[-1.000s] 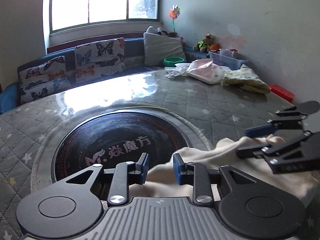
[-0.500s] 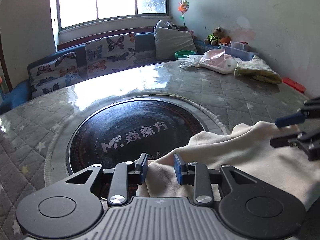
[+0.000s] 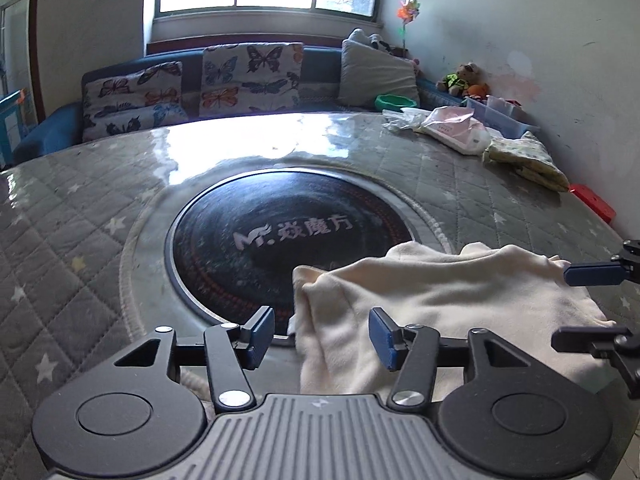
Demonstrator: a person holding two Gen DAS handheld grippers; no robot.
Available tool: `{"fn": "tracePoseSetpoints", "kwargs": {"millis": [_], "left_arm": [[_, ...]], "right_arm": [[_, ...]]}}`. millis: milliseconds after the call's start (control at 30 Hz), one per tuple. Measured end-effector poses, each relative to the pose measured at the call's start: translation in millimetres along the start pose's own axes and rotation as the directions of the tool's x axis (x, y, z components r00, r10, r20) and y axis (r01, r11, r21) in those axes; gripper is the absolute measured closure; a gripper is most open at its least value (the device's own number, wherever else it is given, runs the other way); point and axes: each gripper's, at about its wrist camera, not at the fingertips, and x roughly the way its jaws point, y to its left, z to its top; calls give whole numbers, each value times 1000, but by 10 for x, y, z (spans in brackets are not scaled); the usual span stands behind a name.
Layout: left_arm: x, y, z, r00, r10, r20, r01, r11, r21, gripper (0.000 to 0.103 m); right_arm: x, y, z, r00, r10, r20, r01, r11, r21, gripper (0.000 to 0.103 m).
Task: Fold clothes
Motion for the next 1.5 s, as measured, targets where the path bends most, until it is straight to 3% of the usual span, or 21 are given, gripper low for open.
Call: {"fn": "tracePoseSetpoints", "kwargs": {"millis": [167,433,600,933,1000,1200,1267,1500], "left_arm": [[-76,79,-34,1000,24,-17,-24,999,-33,34],[-187,211,-81,998,52,-44,-56,994,-92,19],[-219,320,-77,998,32,-57,-41,986,-162,18],[-283,537,-69,997,-12,-78,-12,954,-301,18],[-278,565,-67,996,-37,-83,6,941,-337,18],[-239,627,-80,991,-94,-98,42,900,-434,14],[-220,647,-83,988,-122,-98,62,880,-471,14],[-94,655,-83,963,-254,-93,147,781,-607,10]], "right_arm": [[-22,276,39,998,67,11,-65,994,-86,27],[98,746,83,986,165,-18,-165,961,-223,25],[212,991,105,980,195,-31,-195,936,-292,26],[493,1380,150,981,188,-53,-194,901,-388,44],[549,1419,139,980,186,-65,-196,897,-397,48],[619,1331,162,983,173,-67,-186,922,-340,78],[605,1222,211,978,201,-63,-211,939,-271,88],[500,784,336,952,304,-15,-305,952,-40,93]]}}
